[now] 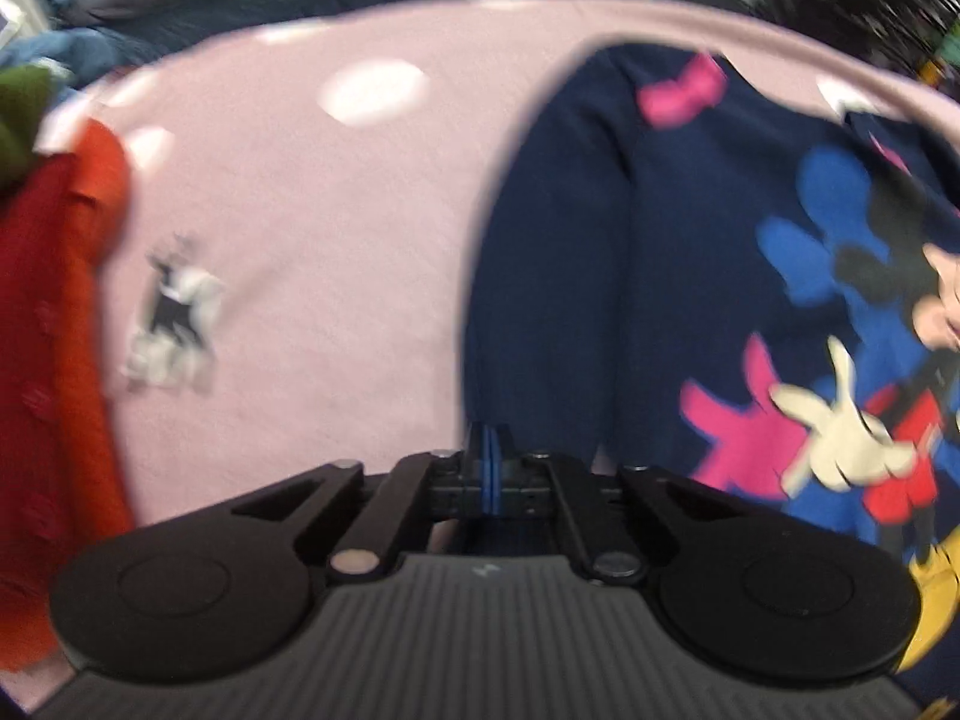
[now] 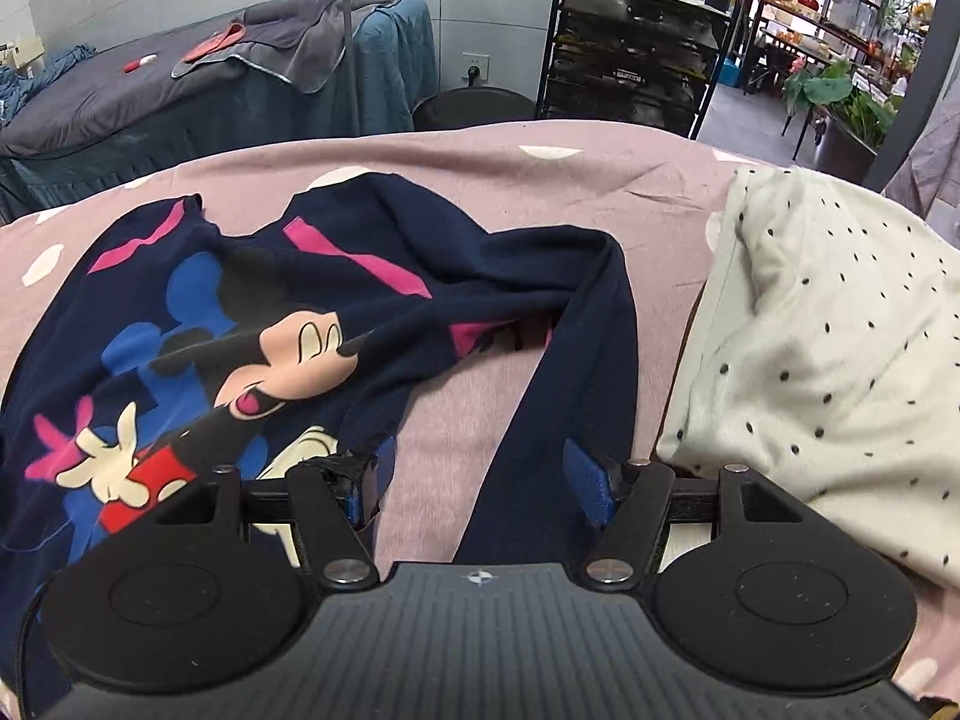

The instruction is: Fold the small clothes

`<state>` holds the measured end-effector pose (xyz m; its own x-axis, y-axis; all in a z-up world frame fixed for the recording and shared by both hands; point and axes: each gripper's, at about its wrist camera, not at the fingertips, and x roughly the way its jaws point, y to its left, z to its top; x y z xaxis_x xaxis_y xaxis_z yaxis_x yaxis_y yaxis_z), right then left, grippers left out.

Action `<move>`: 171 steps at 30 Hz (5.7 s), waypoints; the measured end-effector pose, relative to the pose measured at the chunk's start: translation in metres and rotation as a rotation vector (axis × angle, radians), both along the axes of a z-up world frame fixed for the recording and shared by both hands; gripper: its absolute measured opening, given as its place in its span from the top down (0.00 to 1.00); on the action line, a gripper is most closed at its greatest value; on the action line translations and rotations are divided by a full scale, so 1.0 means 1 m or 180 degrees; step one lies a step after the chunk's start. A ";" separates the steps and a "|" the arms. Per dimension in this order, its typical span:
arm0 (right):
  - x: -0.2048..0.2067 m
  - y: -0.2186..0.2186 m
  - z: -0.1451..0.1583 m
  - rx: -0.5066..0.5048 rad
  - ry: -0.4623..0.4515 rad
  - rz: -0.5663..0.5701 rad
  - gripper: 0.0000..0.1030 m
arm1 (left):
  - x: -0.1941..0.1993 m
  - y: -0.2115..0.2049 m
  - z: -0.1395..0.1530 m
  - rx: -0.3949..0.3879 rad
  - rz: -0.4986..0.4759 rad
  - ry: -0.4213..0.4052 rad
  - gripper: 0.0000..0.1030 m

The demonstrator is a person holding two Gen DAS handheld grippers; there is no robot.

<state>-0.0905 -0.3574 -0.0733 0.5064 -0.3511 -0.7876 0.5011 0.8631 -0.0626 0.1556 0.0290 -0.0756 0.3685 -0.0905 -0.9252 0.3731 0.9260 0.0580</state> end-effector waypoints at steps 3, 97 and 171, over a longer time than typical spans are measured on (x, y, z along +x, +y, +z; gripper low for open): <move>-0.008 0.001 0.006 0.0002 -0.0049 -0.0024 0.01 | 0.024 0.023 0.014 0.0192 0.0265 -0.0215 1.00; -0.140 -0.058 0.005 0.0361 0.0749 -0.0453 0.48 | -0.131 0.055 0.005 0.0179 -0.0642 0.0460 0.04; -0.120 0.050 -0.030 0.0974 0.0687 0.0773 0.47 | -0.187 0.094 0.030 0.0457 -0.1663 0.0362 0.12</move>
<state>-0.2109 -0.3072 -0.1033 0.3580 0.0234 -0.9334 0.2850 0.9492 0.1331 -0.0310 0.1234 -0.0454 0.2053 -0.1045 -0.9731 0.7921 0.6018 0.1025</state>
